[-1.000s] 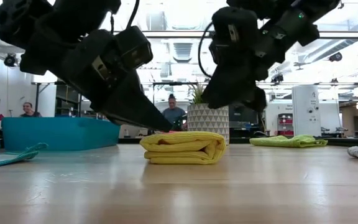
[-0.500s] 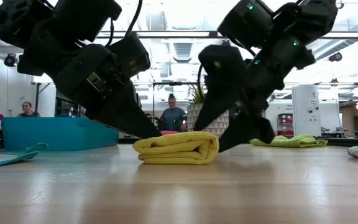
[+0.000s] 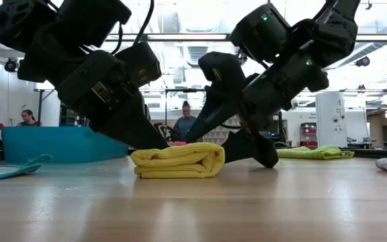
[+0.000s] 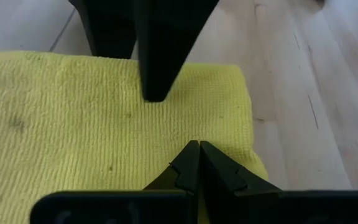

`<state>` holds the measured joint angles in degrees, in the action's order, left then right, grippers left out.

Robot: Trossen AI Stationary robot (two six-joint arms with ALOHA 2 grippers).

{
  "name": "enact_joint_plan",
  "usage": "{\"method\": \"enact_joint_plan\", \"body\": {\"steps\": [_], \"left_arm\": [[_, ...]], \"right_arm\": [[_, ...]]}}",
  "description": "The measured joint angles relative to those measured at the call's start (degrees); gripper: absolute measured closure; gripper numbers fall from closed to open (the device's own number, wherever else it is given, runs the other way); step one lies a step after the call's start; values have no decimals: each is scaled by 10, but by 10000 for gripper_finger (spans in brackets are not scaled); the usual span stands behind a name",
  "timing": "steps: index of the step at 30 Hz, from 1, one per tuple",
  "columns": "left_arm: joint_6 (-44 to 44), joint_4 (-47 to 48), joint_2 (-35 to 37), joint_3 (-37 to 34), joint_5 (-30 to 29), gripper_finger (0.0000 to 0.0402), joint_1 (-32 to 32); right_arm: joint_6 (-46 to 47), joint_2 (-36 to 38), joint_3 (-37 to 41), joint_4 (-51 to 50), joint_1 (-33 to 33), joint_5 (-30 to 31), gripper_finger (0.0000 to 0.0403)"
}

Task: Fold microfiber towels
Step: Put the folded yellow towel into the blue bin

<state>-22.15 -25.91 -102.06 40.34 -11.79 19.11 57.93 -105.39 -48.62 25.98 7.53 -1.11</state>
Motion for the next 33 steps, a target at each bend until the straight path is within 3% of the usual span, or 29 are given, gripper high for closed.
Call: {"method": "enact_joint_plan", "body": {"steps": [8, 19, 33], "left_arm": [[0, 0, 0, -1, 2, 402, 0], [0, 5, 5, -1, 1, 402, 0], [39, 143, 174, -2, -14, 397, -3]], "right_arm": [[-17, -11, 0, 19, 0, 11, 231], [-72, -5, 0, 19, 0, 15, 385], [-313, 88, 5, -76, -1, 33, 389]]}}
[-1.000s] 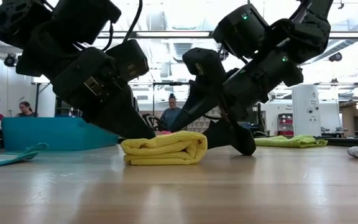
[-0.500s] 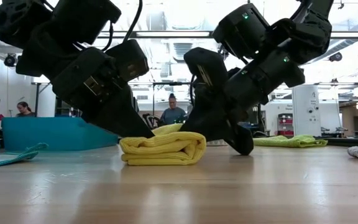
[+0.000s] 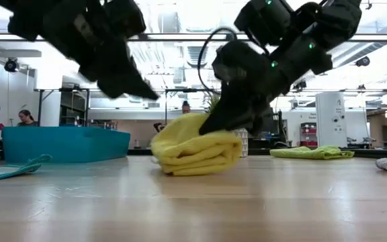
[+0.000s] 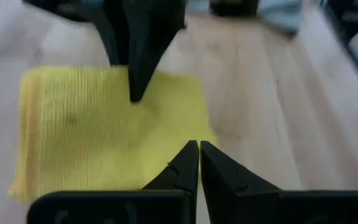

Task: Fold microfiber towels
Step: Put the folded yellow towel into the blue bin

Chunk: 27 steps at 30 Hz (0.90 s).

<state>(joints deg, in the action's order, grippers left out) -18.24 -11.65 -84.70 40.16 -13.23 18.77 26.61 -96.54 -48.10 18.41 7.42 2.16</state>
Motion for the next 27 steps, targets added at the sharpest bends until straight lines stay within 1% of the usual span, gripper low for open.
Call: {"method": "enact_joint_plan", "body": {"steps": [2, 4, 8, 13, 17, 19, 21, 24, 27], "left_arm": [[23, 4, 23, 1, -21, 381, -4], [40, -1, 42, 1, -41, 356, -12], [56, 2, 61, 1, -78, 285, -32], [51, -4, 56, 1, -83, 193, -69], [51, -12, 42, 0, -81, 141, -95], [55, -14, 37, 0, -62, 124, -106], [56, -16, 28, 0, -25, 116, -117], [57, -29, 7, 0, 30, 114, -128], [59, -53, -18, 0, 63, 114, -133]], "right_arm": [[-27, 16, 0, -14, 0, 0, 390], [-56, 26, 0, -23, 0, 0, 390], [-118, 41, 0, -30, 2, 0, 390], [-180, 49, 0, -35, 2, 0, 390], [-207, 51, -1, -34, 2, 0, 390], [-213, 51, -1, -38, 2, 0, 390], [-215, 51, -1, -37, 2, 0, 390], [-221, 51, -1, -36, 2, -1, 390], [-224, 51, -1, -36, 2, -1, 390]]}}
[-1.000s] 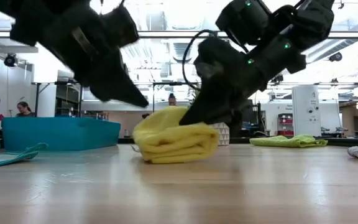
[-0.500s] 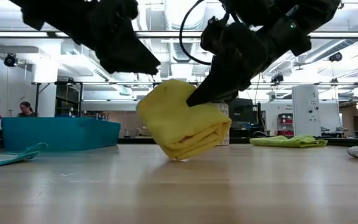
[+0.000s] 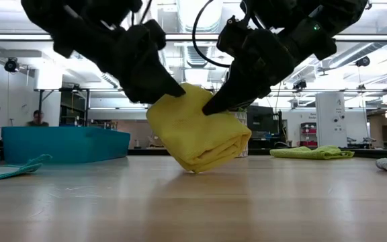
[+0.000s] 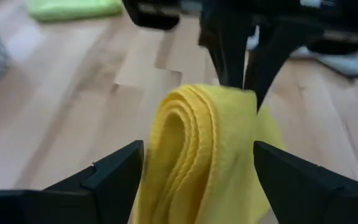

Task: Fold microfiber towels
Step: Put the folded yellow towel into the blue bin

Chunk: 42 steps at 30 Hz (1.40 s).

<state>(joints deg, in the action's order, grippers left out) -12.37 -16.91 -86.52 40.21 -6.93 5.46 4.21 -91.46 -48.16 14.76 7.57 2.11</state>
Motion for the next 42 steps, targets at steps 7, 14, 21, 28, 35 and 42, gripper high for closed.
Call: {"method": "enact_joint_plan", "body": {"steps": [7, 14, 21, 28, 35, 42], "left_arm": [[10, -22, -18, 0, 33, 149, 1], [12, -21, -16, 0, 33, 287, 1], [7, -21, -16, 2, 32, 390, 1], [-2, -18, -8, 4, 16, 397, 3], [-38, 66, 52, 4, -44, 399, 3], [-98, 203, 146, 5, -106, 400, 3]], "right_arm": [[-4, 0, 0, 0, 0, 0, 390], [-4, 0, 0, 0, 0, -1, 390], [14, 1, -1, 0, -1, -3, 377], [28, 14, -1, 1, -8, -9, 288], [36, 75, -1, -16, -28, -6, 212], [58, 155, -1, -35, -60, -5, 184]]}}
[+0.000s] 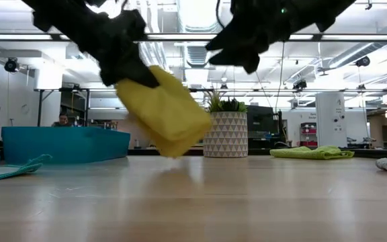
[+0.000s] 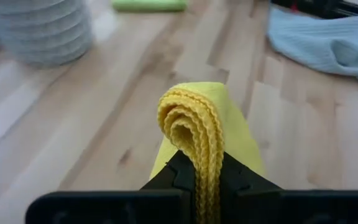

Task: Fold microfiber towels
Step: Put the folded yellow towel into the blue bin

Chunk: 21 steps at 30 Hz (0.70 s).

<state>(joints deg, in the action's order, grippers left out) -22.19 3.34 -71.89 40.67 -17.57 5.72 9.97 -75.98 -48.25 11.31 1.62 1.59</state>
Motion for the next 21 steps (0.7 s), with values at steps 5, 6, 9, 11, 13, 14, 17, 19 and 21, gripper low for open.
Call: {"method": "enact_joint_plan", "body": {"steps": [5, 6, 9, 11, 13, 14, 17, 19, 21], "left_arm": [[-43, 111, 79, 15, -36, 400, -1], [-49, 132, 95, 20, -47, 400, -1], [-67, 203, 146, 31, -73, 400, -2], [-81, 240, 178, 38, -83, 400, -4], [-99, 288, 208, 43, -91, 400, -6], [-108, 306, 222, 46, -97, 400, -7], [-135, 372, 258, 47, -107, 400, -12], [-156, 405, 276, 47, -119, 400, -14], [-180, 443, 290, 44, -130, 400, -17]], "right_arm": [[-1, 39, 0, -12, -13, 1, 184], [-1, 44, 0, -18, -14, 1, 183], [-4, 49, 0, -17, -17, 1, 184], [-4, 49, 0, -17, -17, 1, 183], [-5, 47, 0, -18, -17, 1, 183], [-5, 46, 0, -19, -17, 1, 182], [-5, 40, 0, -17, -17, 1, 182], [-5, 35, 0, -17, -18, 1, 181], [-5, 31, 0, -16, -18, 1, 182]]}}
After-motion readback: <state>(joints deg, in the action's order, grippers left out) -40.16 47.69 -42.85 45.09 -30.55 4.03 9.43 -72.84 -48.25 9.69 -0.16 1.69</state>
